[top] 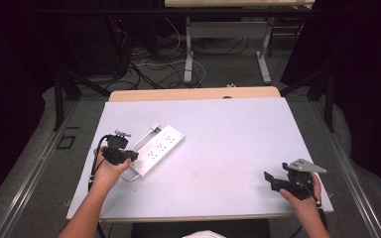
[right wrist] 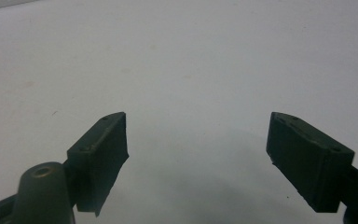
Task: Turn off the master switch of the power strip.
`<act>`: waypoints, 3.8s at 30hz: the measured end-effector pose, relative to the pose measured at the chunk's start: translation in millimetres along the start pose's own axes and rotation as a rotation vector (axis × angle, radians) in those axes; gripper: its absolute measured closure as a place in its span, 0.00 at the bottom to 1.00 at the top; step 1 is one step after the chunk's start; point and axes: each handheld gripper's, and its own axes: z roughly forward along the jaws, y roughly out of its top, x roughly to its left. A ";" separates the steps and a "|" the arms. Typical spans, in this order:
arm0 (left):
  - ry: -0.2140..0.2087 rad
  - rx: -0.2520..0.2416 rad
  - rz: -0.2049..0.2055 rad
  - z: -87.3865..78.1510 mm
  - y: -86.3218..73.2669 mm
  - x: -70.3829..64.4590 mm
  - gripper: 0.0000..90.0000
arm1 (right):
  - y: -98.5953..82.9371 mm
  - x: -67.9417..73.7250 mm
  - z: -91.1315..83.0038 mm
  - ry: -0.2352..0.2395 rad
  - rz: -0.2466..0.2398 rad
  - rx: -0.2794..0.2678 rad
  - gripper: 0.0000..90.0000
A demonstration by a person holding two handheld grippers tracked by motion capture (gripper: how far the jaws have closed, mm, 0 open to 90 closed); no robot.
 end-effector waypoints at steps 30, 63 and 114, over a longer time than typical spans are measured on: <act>-0.006 -0.125 0.070 -19.5 3.0 -11.2 0.41 | 0.2 0.2 -2.7 0.006 0.005 -0.005 0.22; -0.141 -0.288 0.058 -36.7 -27.6 -40.9 0.00 | 1.3 1.0 -6.7 -0.005 -0.002 -0.020 0.22; 0.040 -0.349 -0.151 -24.4 -113.7 32.0 0.01 | 0.1 -0.8 -5.9 -0.009 0.004 -0.022 0.22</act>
